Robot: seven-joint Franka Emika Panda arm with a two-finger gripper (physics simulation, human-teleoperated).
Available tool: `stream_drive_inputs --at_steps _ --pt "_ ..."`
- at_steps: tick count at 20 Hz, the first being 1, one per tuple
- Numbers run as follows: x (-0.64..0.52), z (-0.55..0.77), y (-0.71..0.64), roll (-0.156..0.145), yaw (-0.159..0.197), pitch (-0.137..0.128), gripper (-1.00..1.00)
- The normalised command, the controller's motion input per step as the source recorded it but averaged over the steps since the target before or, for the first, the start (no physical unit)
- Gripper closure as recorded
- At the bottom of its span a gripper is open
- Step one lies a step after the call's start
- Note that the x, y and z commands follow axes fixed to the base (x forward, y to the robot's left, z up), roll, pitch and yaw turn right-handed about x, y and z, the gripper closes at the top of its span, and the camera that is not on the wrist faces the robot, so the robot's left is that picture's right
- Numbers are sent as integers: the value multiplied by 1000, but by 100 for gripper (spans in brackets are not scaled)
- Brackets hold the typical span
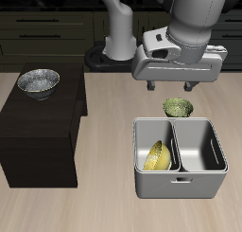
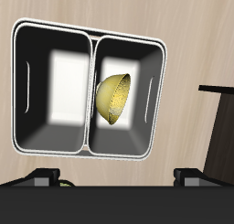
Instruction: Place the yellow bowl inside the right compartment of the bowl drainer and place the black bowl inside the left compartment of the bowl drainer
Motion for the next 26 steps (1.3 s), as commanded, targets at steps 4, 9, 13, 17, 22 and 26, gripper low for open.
stream_drive_inputs --at_steps 4,9,13,17,22,26 --pt "-197 386 -239 -16 0 -28 -100" --pt "-294 366 -98 22 14 -44 -100" --pt "-76 105 -152 8 -5 4 -100" --pt "24 -53 -226 32 24 3 -100" --pt "44 -48 -435 -37 4 -9 -100" --pt "-1 -111 -466 5 18 11 -100"
